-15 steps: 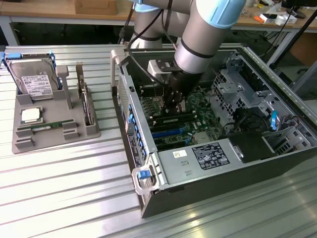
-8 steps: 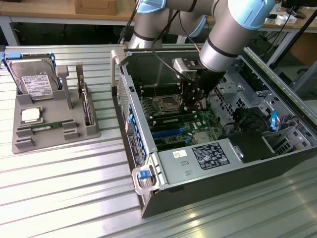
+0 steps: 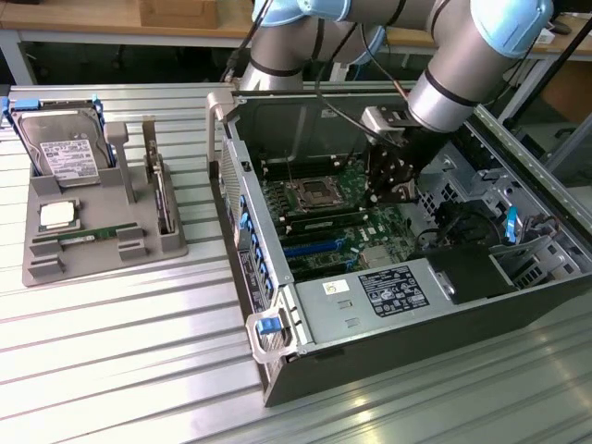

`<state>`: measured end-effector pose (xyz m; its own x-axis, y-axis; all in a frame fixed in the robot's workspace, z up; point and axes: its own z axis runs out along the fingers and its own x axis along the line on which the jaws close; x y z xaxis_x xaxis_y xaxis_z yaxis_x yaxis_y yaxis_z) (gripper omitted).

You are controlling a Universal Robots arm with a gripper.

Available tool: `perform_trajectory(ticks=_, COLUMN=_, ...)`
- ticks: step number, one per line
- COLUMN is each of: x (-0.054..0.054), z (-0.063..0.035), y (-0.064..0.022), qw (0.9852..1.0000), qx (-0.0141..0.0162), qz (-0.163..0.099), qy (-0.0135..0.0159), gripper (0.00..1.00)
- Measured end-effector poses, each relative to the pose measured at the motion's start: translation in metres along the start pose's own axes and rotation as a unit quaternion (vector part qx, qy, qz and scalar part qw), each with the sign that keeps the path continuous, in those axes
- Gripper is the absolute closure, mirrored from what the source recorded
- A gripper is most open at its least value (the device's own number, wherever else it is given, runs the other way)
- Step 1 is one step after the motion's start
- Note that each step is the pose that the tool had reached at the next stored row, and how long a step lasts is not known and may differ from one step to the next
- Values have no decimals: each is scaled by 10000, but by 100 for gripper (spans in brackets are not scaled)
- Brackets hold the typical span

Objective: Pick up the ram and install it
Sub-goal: 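Press down the ram until it locks into place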

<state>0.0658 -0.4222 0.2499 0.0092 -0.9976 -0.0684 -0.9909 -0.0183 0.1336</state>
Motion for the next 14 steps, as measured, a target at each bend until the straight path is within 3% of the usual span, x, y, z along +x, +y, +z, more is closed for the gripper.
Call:
perform_trajectory(ticks=2, x=1, z=-26, y=-155, qw=10000, qx=-12, qz=0, qy=0, gripper=90)
perform_trajectory(ticks=3, x=-2, z=-79, y=-189, qw=10000, qx=-12, qz=0, qy=1, gripper=90)
perform_trajectory(ticks=8, x=-32, z=-517, y=-145, qw=10000, qx=-12, qz=0, qy=0, gripper=90)
perform_trajectory(ticks=14, x=-33, z=-541, y=-143, qw=10000, qx=-8, qz=63, qy=-9, gripper=90)
